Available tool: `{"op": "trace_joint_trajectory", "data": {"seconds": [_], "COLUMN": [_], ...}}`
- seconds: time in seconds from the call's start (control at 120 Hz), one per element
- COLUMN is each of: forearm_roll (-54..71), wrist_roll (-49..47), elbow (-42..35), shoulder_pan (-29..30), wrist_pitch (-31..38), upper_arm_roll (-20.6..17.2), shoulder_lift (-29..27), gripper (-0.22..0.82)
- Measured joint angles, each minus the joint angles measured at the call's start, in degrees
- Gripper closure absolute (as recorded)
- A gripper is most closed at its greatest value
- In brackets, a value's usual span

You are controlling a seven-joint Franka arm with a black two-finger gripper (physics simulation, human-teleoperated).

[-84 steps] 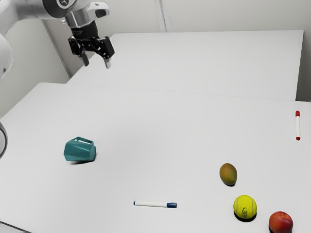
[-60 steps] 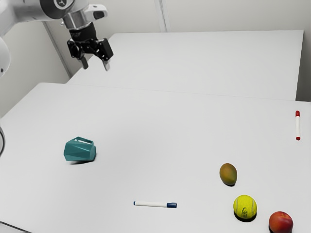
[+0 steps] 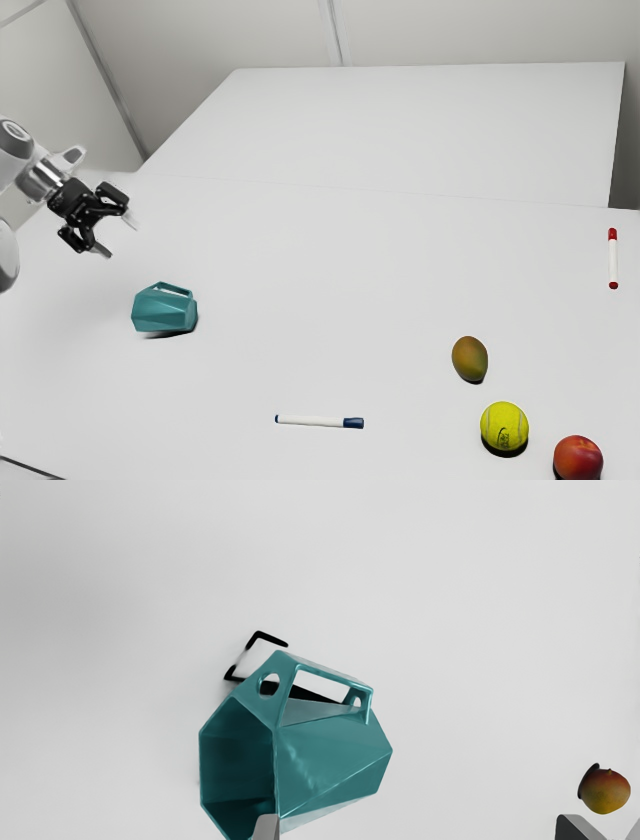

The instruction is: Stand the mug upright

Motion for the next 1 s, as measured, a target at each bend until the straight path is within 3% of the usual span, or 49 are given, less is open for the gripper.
{"op": "trace_joint_trajectory", "data": {"seconds": [0.142,0.392,0.775,1.0], "forearm_roll": [-7.6,-12.4,-19.6,-21.4], "wrist_roll": [9.1,21.9,33.6,37.3], "elbow": [-5.8,-15.9,-21.6,-22.3], "shoulder_pan": [2.9,3.1,2.6,2.7], "wrist_pitch": [1.9,2.6,3.5,4.1], "upper_arm_roll": [0.1,-0.1,-1.4,-1.6], "shoulder_lift": [5.1,-1.2,-1.6,-1.7], "gripper": [0.0,0.0,0.01,0.52]}}
